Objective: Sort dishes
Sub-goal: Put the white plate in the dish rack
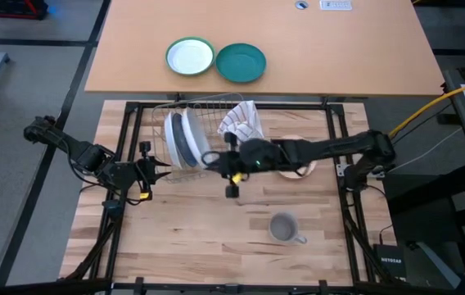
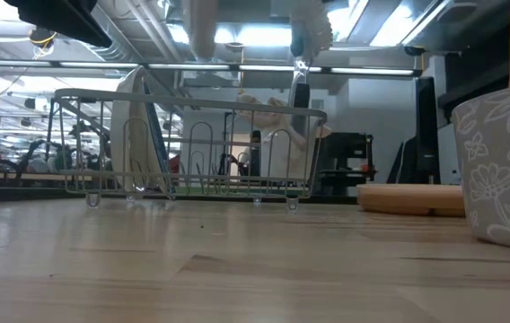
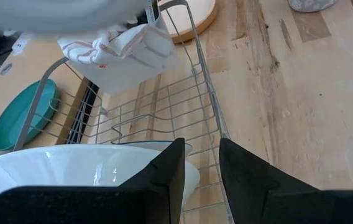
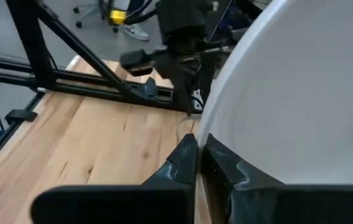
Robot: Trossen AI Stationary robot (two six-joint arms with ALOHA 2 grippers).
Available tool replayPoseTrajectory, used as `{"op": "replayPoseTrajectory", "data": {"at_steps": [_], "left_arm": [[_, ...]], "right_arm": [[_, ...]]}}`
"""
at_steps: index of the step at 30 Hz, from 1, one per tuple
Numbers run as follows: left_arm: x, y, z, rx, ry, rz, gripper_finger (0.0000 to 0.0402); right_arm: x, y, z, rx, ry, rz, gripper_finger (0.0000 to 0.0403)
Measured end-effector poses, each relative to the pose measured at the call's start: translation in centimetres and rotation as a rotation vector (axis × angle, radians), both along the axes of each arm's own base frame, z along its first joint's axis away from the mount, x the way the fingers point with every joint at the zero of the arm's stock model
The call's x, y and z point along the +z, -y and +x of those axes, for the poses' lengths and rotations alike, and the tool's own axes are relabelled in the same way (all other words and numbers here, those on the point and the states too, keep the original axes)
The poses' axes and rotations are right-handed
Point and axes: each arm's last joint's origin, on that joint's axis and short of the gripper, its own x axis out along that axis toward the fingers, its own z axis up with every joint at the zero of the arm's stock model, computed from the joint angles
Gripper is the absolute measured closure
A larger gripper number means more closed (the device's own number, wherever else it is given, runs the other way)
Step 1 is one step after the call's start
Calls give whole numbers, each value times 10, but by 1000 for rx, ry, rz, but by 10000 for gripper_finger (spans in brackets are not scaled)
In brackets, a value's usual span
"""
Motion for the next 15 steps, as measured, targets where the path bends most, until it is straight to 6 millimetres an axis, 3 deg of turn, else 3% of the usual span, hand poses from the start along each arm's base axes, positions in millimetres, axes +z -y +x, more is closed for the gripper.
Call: {"op": "replayPoseTrajectory", "data": {"at_steps": [8,15], "left_arm": [[0,0,0,5,1,-6,311],[0,0,0,16,7,-22,311]], "right_arm": [[-44,55,34,2,-52,40,387],[-59,84,54,9,54,92,390]]}}
